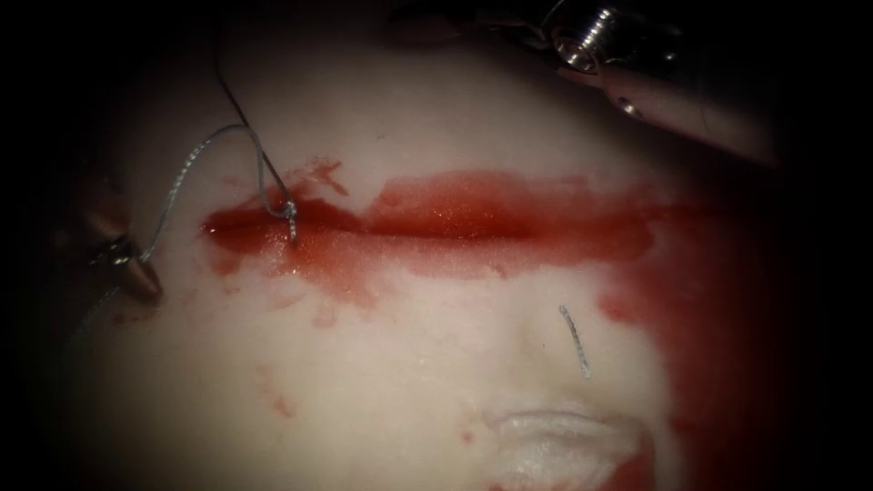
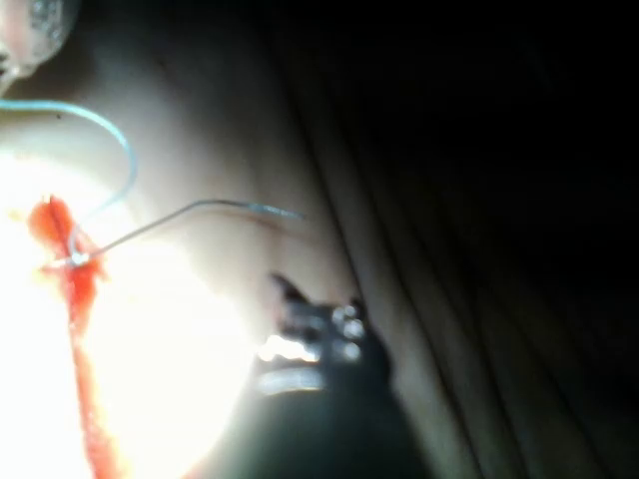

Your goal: Wound Closure

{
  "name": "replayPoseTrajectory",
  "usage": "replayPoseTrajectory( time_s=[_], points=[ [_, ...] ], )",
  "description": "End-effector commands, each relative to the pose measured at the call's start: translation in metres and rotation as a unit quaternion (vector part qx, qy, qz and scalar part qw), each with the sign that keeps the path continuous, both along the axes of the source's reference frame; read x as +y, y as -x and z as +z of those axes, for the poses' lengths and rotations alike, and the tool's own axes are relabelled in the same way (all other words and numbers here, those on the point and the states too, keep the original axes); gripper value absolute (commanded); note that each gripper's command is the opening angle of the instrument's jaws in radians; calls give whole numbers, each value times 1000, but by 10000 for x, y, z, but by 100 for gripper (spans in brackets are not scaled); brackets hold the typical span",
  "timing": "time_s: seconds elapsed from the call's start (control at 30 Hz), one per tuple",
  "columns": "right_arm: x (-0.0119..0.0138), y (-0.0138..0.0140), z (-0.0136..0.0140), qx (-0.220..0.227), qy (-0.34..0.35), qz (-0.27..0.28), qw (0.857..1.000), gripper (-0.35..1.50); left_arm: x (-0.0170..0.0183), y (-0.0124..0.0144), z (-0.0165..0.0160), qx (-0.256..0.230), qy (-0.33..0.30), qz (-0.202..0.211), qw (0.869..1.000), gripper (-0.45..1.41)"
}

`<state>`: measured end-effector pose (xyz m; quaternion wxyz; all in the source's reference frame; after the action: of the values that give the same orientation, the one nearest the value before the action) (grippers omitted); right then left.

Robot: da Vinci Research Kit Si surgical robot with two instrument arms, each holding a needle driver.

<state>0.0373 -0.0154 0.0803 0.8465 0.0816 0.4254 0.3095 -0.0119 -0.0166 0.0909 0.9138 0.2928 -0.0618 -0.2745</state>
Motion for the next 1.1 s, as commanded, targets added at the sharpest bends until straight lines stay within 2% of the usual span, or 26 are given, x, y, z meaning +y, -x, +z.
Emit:
replayPoseTrajectory(
  time_s=[0.03, 0.07, 0.1, 0.17, 0.23, 0.27, 0.3, 0.33, 0.43, 0.47, 0.53, 0.57, 0.6, 0.77, 0.83, 0.9, 1.0, 1.1],
  points=[
    [9, -13, -1, 5, -3, -1, 1000, 124, 13, 5, -5, -2, 3, -2, 1000, -45],
    [7, -16, -1, 13, -9, -2, 1000, 122, 17, 5, -10, -10, 17, -3, 1000, -45],
    [0, -27, 2, 42, -34, -2, 999, 115, 27, 3, -24, -31, 23, 10, 999, -45],
    [-5, -33, 5, 62, -46, 0, 997, 110, 26, 2, -30, -41, 20, 22, 999, -45],
    [-9, -36, 7, 76, -48, 2, 996, 120, 25, 3, -32, -44, 20, 29, 998, -45],
    [-14, -36, 6, 97, -41, -3, 994, 127, 26, 5, -31, -49, 21, 35, 998, -45],
    [-16, -35, 5, 111, -41, -10, 993, 127, 25, 6, -30, -53, 22, 41, 998, -45],
    [-20, -31, 1, 142, -46, -36, 988, 127, 26, 8, -29, -54, 20, 42, 997, -45],
    [-27, -25, -6, 175, -62, -87, 979, 119, 27, 10, -27, -52, 16, 38, 998, -45],
    [-30, -23, -8, 186, -68, -112, 974, 105, 27, 10, -27, -48, 19, 37, 998, -45],
    [-36, -19, -13, 203, -74, -149, 965, 62, 29, 8, -25, -36, 27, 38, 998, -45],
    [-38, -19, -15, 210, -77, -164, 961, 48, 30, 8, -24, -29, 31, 36, 998, -45],
    [-38, -19, -15, 210, -77, -164, 961, 48, 30, 8, -24, -29, 31, 36, 998, -45],
    [-53, -27, -24, 232, -76, -224, 943, 56, 36, 6, -12, -4, 57, 36, 998, -45],
    [-56, -31, -25, 226, -66, -213, 948, 58, 35, 8, -10, -3, 59, 36, 998, -45],
    [-55, -37, -26, 207, -48, -175, 961, 62, 33, 12, -11, -4, 60, 34, 998, -45],
    [-47, -38, -28, 198, -44, -151, 968, 58, 31, 13, -15, -7, 56, 34, 998, -45],
    [-42, -39, -26, 192, -39, -139, 971, 88, 32, 15, -19, -8, 55, 32, 998, -45]
  ],
)
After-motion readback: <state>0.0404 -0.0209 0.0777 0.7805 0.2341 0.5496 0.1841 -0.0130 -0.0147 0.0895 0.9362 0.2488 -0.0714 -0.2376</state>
